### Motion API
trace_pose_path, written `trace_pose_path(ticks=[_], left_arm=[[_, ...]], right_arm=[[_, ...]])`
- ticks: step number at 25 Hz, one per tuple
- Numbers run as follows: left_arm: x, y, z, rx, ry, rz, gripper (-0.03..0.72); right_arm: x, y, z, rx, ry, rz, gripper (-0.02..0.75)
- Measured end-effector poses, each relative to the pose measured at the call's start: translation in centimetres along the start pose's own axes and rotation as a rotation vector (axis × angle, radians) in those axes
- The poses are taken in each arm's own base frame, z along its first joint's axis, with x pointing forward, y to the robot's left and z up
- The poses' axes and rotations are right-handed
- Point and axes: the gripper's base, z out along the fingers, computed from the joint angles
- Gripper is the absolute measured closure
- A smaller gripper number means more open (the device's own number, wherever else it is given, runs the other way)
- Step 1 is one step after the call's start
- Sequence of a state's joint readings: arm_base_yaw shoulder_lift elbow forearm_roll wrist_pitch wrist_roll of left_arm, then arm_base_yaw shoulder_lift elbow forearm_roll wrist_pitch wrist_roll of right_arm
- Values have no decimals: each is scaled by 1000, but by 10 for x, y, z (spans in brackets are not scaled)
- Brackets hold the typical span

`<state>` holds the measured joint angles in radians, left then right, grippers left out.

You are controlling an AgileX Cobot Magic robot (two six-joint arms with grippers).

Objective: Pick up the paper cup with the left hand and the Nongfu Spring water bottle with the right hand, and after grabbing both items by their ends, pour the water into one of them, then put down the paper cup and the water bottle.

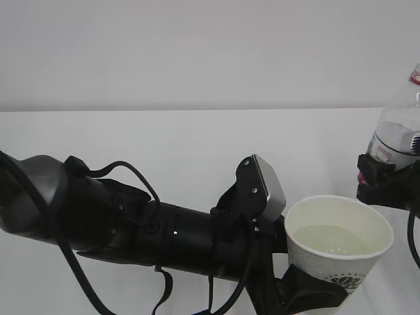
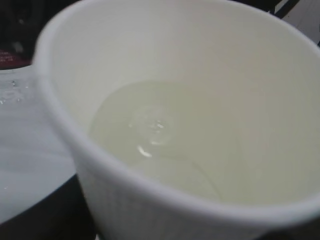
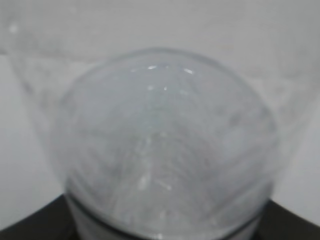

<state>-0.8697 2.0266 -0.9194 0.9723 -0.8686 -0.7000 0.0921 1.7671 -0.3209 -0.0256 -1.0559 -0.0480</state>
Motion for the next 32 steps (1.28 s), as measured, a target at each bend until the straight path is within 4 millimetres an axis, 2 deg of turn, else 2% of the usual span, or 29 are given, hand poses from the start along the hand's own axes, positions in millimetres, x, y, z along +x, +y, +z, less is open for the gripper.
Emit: trace_pose_path(ticks=[9,13,32], left_arm=[[0,0,0,0,0,0,169],[0,0,0,0,0,0,169],[0,0,0,-3,-2,-3,169]], right_arm=[[-3,0,15,1,-11,19,334],[3,0,21,-1,28,21,334],[10,0,23,-4,102,21,334]])
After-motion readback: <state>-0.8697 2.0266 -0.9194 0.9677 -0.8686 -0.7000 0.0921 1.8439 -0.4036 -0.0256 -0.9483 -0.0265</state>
